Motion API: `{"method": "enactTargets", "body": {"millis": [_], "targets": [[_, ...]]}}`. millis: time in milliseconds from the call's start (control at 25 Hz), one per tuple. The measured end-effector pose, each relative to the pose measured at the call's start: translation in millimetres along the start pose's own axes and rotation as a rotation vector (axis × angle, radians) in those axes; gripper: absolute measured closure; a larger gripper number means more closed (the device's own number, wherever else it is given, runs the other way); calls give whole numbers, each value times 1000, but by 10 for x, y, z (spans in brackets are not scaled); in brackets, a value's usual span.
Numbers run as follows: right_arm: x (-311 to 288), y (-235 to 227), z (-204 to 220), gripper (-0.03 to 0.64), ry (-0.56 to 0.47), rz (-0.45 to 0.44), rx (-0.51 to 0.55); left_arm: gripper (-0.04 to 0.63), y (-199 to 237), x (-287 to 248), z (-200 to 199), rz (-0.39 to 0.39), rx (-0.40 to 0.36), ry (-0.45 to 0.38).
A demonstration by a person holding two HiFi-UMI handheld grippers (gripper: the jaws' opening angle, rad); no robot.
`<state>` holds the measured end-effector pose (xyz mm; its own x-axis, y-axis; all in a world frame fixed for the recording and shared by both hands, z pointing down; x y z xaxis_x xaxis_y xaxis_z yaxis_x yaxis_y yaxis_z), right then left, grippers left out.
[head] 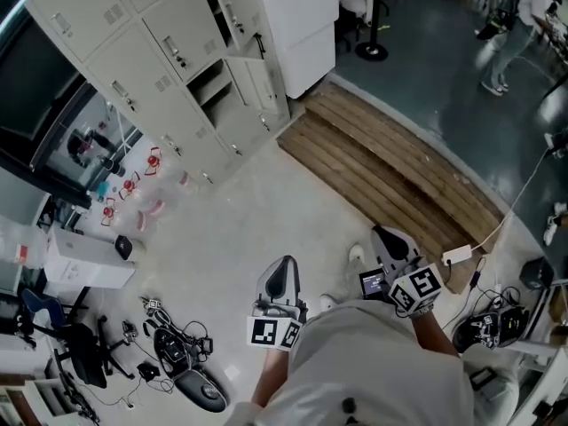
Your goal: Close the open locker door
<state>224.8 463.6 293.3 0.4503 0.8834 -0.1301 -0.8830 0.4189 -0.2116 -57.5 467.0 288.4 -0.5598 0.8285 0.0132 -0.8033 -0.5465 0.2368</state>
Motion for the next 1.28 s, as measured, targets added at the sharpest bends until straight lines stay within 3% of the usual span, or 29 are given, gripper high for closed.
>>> {"method": "enactTargets", "body": {"millis": [520,1000,1280], "targets": [[-1242,-932,-238,588,31,-125,-22,588,370,-1154,-108,-131,-30,-12],[-2101,-1978,-542,588,54,-293,2,588,418,-2302,-135,-267,-27,-42],[-2537,-2195,-562,588,72,-346,-1,588,620,-2611,-138,-314,-25,-38]]}}
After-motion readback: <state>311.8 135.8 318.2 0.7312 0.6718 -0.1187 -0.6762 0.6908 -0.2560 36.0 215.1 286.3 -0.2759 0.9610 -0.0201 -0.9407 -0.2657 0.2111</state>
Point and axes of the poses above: the fingertips, and each gripper's own axes: x backward along the fingers, y to its left, z out of its underside, the point moved 9 cm from there along x, backward along the fingers, and after that the axes turned 2 degrees about y, right-handed, at the moved point
